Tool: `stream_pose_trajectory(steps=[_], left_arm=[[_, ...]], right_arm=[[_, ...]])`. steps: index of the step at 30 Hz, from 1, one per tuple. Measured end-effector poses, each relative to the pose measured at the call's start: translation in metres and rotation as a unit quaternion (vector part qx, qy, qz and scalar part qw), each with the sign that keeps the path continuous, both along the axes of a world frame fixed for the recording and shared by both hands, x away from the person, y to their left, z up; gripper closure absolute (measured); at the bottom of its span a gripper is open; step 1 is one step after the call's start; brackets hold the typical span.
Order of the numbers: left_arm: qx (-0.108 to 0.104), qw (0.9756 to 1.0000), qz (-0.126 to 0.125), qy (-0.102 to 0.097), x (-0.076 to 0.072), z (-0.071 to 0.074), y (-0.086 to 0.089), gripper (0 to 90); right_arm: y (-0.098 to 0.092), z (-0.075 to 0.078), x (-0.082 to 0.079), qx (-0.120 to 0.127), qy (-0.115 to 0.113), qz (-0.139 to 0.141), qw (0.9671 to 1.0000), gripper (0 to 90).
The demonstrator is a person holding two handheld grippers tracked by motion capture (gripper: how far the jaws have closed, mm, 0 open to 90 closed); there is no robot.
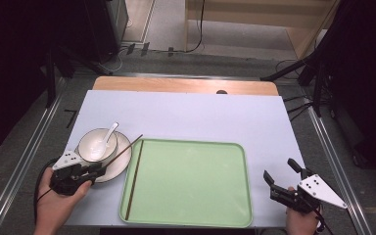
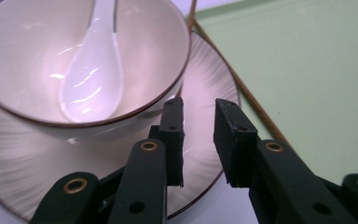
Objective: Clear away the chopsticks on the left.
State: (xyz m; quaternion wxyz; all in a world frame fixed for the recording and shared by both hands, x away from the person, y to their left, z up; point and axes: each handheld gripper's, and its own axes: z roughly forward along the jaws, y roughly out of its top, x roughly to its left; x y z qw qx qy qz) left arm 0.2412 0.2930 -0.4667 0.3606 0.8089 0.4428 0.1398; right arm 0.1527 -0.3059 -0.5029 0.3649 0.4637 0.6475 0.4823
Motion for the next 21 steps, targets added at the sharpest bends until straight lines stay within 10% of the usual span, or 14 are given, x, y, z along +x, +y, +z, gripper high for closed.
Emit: stream_pose_trajectory(steps=[21], left_arm=[[0.076,0.9966,-0.010,0.028,0.011,-0.024,-0.015,84.7]], right_arm=[[-0.001,-0.001,-0.001,0.001,0.003,0.000,1.0000,13.3]])
